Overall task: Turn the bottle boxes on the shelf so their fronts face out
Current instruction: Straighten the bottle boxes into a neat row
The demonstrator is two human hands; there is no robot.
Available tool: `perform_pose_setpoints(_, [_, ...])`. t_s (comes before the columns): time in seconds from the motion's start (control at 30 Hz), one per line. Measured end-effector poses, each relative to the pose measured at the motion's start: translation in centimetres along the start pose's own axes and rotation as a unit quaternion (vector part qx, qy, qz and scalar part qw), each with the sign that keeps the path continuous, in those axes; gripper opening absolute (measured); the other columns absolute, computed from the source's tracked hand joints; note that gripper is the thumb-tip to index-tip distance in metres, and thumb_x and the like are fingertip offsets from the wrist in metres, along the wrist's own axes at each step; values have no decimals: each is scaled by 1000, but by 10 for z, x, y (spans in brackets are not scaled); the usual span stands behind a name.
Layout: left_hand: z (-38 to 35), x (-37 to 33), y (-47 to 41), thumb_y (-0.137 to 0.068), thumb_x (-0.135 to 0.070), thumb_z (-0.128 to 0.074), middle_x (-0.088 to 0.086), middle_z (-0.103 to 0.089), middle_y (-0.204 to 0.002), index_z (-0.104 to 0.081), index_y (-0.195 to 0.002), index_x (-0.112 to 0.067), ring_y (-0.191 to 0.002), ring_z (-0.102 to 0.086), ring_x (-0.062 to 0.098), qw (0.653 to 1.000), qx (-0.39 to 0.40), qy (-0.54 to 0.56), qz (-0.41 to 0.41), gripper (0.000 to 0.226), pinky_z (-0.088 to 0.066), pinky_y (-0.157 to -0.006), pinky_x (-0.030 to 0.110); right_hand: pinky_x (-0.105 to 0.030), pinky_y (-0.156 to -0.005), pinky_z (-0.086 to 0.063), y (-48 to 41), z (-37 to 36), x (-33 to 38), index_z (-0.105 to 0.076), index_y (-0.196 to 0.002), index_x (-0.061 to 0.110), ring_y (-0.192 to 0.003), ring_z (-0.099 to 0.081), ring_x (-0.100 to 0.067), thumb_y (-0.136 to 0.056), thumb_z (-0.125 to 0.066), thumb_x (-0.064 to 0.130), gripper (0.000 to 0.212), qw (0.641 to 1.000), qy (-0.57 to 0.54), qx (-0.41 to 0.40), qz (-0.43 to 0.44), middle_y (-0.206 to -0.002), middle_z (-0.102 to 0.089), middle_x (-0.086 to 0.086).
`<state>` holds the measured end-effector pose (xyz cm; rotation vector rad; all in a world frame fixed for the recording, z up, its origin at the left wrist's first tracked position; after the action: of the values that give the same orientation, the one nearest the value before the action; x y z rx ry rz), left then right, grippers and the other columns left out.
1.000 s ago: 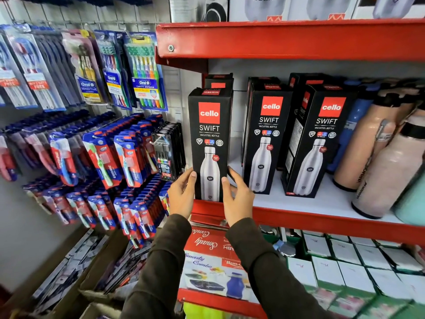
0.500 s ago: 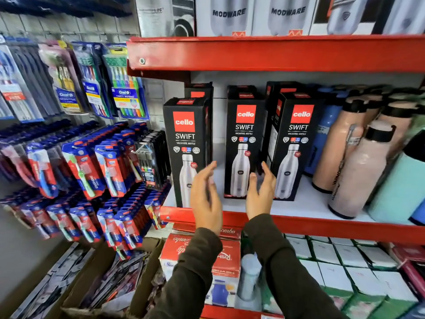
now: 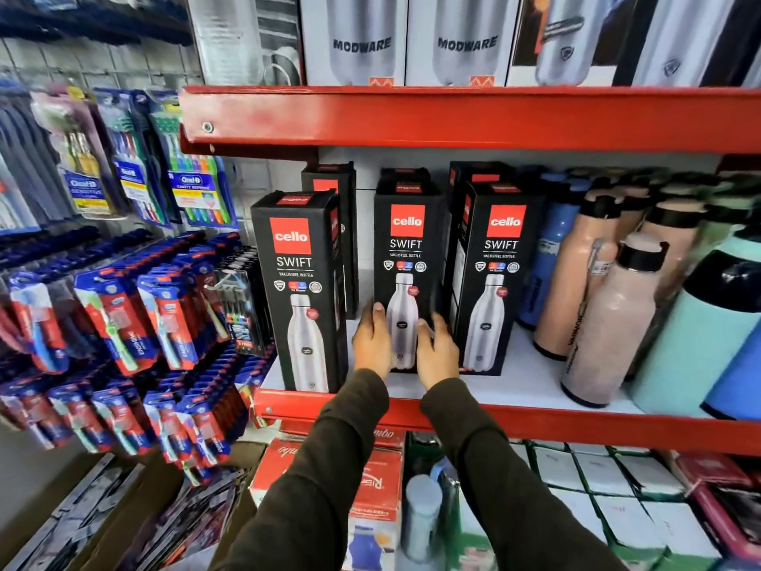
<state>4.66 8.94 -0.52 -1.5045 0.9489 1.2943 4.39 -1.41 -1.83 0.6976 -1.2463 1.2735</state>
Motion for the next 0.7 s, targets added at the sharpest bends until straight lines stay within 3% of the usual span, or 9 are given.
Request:
perform_pose_setpoints(0.2, [7,4,10,-103,-40,-37,2,-45,-152,-43,-146,-16,-141,-38,14,1000,1,8,-8,49,-23,-108,18,-25,-106,-30,10,5,-7,-41,-143,9,-135,-45,-26,-101,-42,32,47,999,7,-10,33,-145,-50,-14])
perform_pose_setpoints(0.3, [12,6,18,-101,-43,-40,-5,-50,-145,-46,-144,-20,-131,-43,5,1000,0,8,-15,49,-26,-106,18,-6,-94,-29,19,10,-9,-48,-139,14,-119,-49,-6,-101,-44,31,42,999,-13,-15,47,-132,-57,0])
perform_pose_setpoints(0.4, [17,9,27,-100,-43,-43,-14,-53,-129,-49,-141,-23,-122,-44,0,1000,-2,13,-17,46,-28,-101,16,9,-78,-30,29,16,-12,-53,-135,17,-104,-48,4,-100,-47,29,38,998,-31,-17,56,-116,-55,13])
perform_pose_setpoints(0.63, [27,9,47,-100,-45,-43,-19,-54,-123,-52,-139,-25,-122,-46,1,1000,-1,-1,-27,45,-29,-103,20,9,-78,-33,54,24,-10,-56,-133,19,-92,-50,29,-99,-50,27,35,997,-49,-14,62,-109,-60,14])
perform_pose_setpoints(0.7, [29,8,53,-100,-46,-42,-21,-52,-122,-51,-140,-25,-120,-44,0,1000,-5,-6,-26,47,-28,-102,20,9,-79,-34,60,26,-9,-56,-132,19,-92,-53,25,-99,-50,27,35,997,-48,-15,63,-110,-61,13])
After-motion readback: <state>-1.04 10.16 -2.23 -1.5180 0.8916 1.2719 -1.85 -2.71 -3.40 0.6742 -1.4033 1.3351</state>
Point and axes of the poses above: each hand's wrist, its own y-axis away from the middle knuckle, its own z-axis out of the back of the hand, x = y × z, the point moved 2 cm from there along -y, towards the middle knuckle
